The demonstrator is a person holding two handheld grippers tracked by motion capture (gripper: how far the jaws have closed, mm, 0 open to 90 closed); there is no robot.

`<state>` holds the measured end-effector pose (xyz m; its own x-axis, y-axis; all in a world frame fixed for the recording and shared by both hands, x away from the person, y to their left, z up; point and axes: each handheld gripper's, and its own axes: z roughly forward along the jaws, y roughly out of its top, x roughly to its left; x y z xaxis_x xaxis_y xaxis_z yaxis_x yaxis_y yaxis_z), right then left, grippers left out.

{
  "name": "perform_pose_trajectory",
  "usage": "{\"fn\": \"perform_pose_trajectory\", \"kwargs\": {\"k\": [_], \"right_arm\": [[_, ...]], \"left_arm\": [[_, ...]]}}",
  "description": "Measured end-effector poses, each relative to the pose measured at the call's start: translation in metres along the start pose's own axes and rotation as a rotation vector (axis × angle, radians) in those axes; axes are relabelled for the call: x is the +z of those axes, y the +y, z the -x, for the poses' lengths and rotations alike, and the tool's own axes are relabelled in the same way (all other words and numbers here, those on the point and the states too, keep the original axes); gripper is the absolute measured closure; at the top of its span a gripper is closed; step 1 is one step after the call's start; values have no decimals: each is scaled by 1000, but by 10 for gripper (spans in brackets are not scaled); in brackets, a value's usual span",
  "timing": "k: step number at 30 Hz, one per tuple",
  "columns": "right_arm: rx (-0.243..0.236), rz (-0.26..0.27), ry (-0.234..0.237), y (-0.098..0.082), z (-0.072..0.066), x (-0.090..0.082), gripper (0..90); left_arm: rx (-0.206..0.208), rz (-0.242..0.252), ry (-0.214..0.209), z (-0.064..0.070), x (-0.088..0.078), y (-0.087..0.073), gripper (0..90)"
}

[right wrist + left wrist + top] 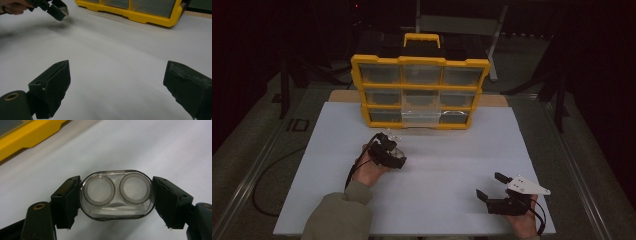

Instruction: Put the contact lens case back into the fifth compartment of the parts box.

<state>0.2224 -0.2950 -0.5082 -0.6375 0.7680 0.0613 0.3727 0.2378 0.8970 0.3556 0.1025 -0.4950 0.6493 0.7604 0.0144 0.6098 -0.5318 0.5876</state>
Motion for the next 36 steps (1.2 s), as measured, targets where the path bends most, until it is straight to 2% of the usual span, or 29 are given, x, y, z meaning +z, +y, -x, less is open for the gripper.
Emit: {"fn": "perform_pose_trajectory", "kwargs": {"k": [13, 21, 24, 25, 36], "right_arm": [[1, 1, 0, 0, 0, 0, 74], [0, 1, 1, 0, 0, 0, 74], [0, 0, 0, 0, 0, 0, 74], [-1, 0, 0, 0, 0, 0, 74], [0, 0, 2, 0, 0, 0, 74]], "left_arm": [[64, 20, -16, -6, -25, 7, 267], [100, 44, -56, -9, -39, 12, 267], [105, 47, -59, -9, -41, 13, 267], [129, 52, -77, -10, -46, 15, 267], [183, 63, -122, -11, -59, 21, 267]]}}
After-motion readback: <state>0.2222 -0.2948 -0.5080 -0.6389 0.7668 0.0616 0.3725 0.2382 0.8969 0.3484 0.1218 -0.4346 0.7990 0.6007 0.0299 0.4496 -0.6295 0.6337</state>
